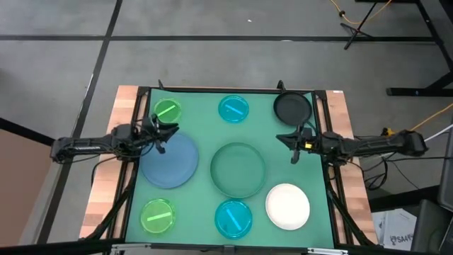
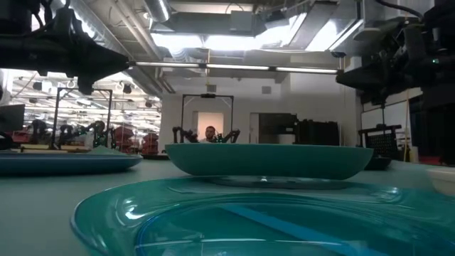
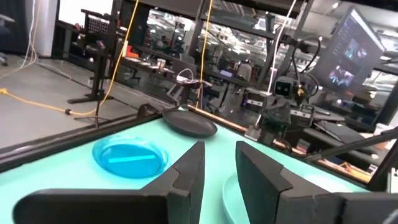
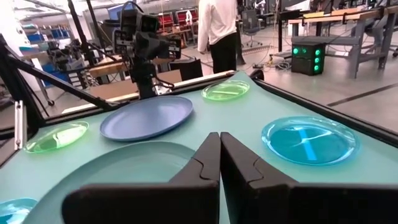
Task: Stack plastic plates
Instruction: Adjust the light blue plate
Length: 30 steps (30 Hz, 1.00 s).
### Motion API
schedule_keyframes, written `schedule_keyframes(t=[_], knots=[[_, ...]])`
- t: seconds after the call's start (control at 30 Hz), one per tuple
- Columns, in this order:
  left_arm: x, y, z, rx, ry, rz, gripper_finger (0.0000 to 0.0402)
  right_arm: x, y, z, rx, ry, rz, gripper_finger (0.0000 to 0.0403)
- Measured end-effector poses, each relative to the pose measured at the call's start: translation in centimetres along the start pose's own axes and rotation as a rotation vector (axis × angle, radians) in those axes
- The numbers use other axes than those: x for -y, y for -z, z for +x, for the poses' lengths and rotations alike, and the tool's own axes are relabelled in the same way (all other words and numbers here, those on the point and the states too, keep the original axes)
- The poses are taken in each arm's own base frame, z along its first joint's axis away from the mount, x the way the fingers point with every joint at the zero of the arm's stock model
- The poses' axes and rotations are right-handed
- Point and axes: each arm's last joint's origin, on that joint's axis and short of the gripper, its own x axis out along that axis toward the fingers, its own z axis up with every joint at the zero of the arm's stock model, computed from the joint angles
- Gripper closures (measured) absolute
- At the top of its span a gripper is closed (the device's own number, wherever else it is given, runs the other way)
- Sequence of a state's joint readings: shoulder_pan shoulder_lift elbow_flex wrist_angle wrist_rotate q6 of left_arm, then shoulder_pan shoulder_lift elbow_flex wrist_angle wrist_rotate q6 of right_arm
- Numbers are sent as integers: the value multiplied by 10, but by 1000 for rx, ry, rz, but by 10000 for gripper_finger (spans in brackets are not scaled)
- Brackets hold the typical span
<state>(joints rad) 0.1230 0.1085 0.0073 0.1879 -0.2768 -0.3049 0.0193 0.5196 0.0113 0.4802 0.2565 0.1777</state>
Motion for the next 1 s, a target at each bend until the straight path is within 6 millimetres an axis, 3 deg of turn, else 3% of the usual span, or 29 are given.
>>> schedule_keyframes(t=[0.27, 0.7, 1.0], knots=[[-1, 5, 3, -48, -14, 11, 317, -6, -11, 17, -39, 20, -3, 402], [0, 7, 4, -74, 10, 16, 317, -27, -35, 74, -230, -17, -51, 402], [2, 7, 4, -91, 64, 16, 317, -39, -48, 107, -240, -14, -54, 402]])
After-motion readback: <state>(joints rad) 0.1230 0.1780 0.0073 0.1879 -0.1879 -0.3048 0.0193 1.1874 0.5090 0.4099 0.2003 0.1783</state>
